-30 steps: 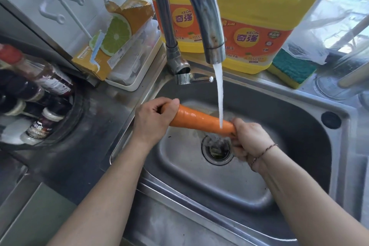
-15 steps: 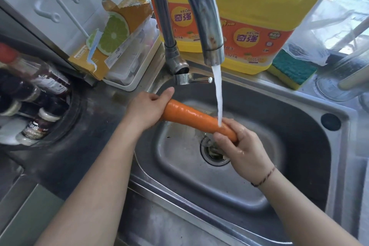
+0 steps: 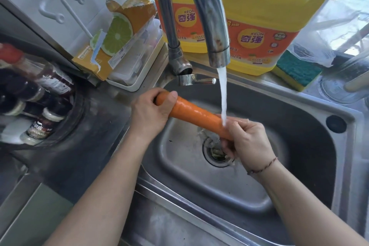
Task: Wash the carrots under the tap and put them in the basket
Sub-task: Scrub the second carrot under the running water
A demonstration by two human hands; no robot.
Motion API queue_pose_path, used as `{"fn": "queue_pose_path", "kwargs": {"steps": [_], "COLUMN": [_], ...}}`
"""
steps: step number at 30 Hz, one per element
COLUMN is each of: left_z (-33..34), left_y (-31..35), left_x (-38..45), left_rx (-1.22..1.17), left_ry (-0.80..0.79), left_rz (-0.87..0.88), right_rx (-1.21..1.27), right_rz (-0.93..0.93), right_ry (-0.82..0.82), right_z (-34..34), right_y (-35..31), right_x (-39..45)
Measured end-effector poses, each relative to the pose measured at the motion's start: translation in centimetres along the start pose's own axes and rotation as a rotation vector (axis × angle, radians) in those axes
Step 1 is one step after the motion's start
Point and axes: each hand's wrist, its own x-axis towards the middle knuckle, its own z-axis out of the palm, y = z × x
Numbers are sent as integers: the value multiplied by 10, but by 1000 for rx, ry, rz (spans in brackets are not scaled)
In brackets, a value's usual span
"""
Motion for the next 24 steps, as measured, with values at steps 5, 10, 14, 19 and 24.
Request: {"fn": "queue_pose_path", "kwargs": {"steps": [5,10,14,19,24], "left_z": [2,1,4,4,4], "left_y": [1,-4,1,0,0], "left_x": [1,5,-6,-3,1], "left_rx": [48,41,27,77,63], "left_ry": [22,14,5,32,23], "left_rz": [-6,-32,4,-19,-37], "right_rx": [-48,-65,-177,-471,-103], "right_rz": [50,46,9,-71,50], "right_ry": [-176,-251,55,-71,-302], "right_z": [-10,-13,0,-1,-13], "right_y": [0,-2,-3,3,6], "right_x": [0,-6,1,2,-1]}}
